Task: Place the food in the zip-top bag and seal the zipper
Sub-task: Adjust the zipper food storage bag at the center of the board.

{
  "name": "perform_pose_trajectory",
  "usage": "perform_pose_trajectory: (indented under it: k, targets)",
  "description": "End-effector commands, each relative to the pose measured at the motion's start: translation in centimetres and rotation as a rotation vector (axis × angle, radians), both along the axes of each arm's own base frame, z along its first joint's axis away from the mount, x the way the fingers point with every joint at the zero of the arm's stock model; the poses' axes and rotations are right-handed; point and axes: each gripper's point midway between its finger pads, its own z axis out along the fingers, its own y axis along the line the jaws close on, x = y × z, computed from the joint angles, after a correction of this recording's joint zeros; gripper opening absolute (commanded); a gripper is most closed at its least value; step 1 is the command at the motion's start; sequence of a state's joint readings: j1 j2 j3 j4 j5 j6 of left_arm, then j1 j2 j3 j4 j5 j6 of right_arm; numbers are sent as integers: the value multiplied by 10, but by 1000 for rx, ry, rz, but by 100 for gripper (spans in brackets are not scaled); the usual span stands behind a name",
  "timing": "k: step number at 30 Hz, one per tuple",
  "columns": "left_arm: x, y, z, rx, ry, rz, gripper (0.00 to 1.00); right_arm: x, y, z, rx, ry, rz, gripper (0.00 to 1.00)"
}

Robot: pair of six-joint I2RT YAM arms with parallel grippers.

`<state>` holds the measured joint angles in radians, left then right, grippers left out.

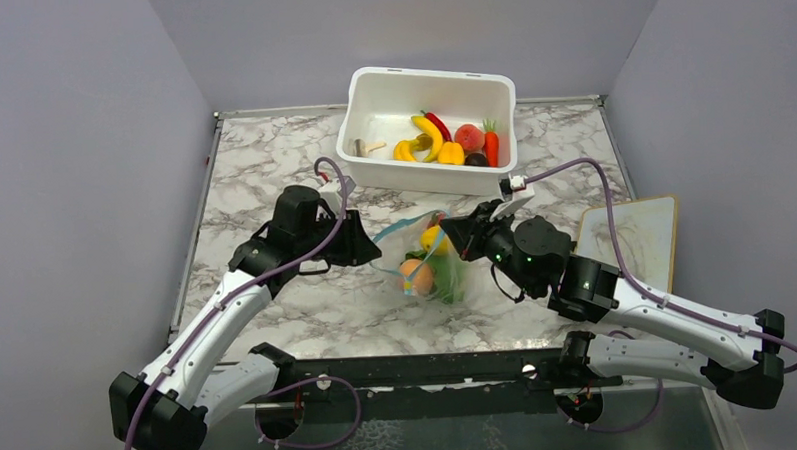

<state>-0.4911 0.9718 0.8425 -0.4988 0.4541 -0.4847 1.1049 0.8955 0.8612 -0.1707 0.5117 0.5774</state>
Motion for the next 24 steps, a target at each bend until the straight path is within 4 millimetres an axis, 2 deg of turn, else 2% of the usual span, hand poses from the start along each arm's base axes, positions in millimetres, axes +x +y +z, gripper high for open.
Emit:
perform_pose_trajectory:
  k: [1, 6, 10, 13, 17, 20, 24]
  targets:
    - [13, -8, 34, -85, -84, 34, 23, -1, 6, 19, 112, -7, 8, 1]
    - [7, -14, 56, -154, -104, 6, 0, -3, 5, 15, 133, 13, 5, 1]
    - [7, -16, 78, -180, -152, -10, 0, -8, 7, 12, 140, 9, 39, 1]
    - [7, -18, 108, -209, -229, -38, 0, -8, 7, 7, 117, 15, 44, 1]
    - [8, -17, 144, -239, -329, -51, 0, -9, 1, -22, 62, 88, 9, 1]
    - [6, -21, 149, -263, -351, -77, 0, -10, 0, -33, 67, 98, 10, 1]
    - [7, -27, 140, -274, -348, -111, 0, -10, 5, -28, 83, 83, 25, 1]
